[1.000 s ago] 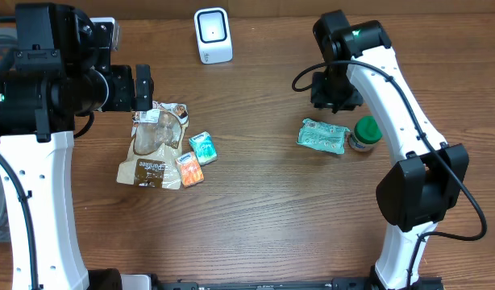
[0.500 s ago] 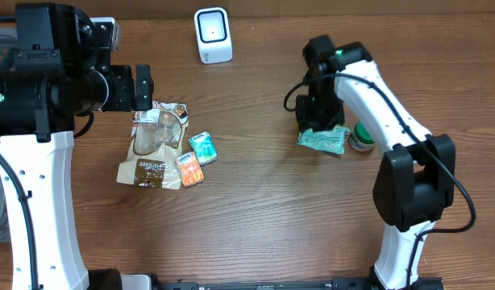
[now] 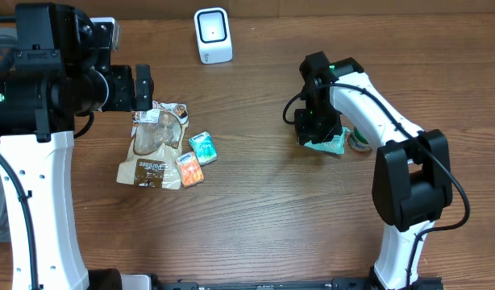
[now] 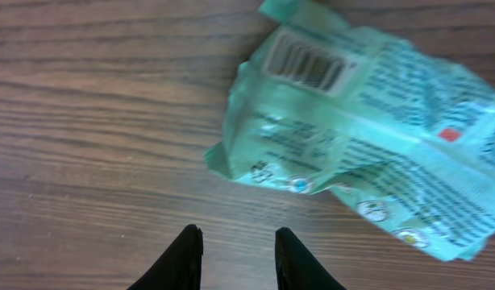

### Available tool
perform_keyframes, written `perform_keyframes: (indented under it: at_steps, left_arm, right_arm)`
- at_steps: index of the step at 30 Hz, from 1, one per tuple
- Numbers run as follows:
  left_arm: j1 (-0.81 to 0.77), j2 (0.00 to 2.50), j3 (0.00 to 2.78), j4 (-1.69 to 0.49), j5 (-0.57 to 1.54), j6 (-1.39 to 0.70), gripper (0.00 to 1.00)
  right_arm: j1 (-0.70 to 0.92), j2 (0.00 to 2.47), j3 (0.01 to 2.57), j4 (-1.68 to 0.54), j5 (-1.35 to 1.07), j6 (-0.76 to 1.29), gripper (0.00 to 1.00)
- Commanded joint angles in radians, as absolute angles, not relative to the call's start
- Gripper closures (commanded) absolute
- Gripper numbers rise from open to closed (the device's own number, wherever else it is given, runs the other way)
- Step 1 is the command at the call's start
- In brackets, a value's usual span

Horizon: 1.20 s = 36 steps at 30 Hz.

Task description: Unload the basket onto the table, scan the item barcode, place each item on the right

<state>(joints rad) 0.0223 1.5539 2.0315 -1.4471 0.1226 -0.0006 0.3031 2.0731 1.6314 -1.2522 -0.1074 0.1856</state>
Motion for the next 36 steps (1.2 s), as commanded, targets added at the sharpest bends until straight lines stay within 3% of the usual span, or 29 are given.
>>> perform_keyframes:
  at_steps: [1, 11, 14, 26, 36]
  left_arm:
    - [0.027, 1.55, 2.044, -1.446, 0.12, -0.003, 0.0]
    - [0.027, 1.55, 2.044, -1.446, 0.12, -0.003, 0.0]
    - [0.027, 1.55, 2.044, -1.446, 0.12, -0.003, 0.0]
    - [0.027, 1.55, 2.044, -1.446, 0.12, -0.003, 0.0]
    - [0.027, 1.55, 2.044, -1.446, 0.12, -0.003, 0.0]
  right_arm:
    - [0.273, 2.078, 1.627, -1.245, -0.069, 0.182, 0.73]
    - [0.245, 2.078, 1.625, -1.238, -0.131, 0.175, 0.77]
    - [0.263, 2.078, 1.623, -1.227, -0.185, 0.147, 0.95]
    - [0.377, 2.078, 1.512, -1.131, -0.188, 0.125, 0.96]
    - [0.347, 2.078, 1.413, -1.07, -0.143, 0.128, 0.96]
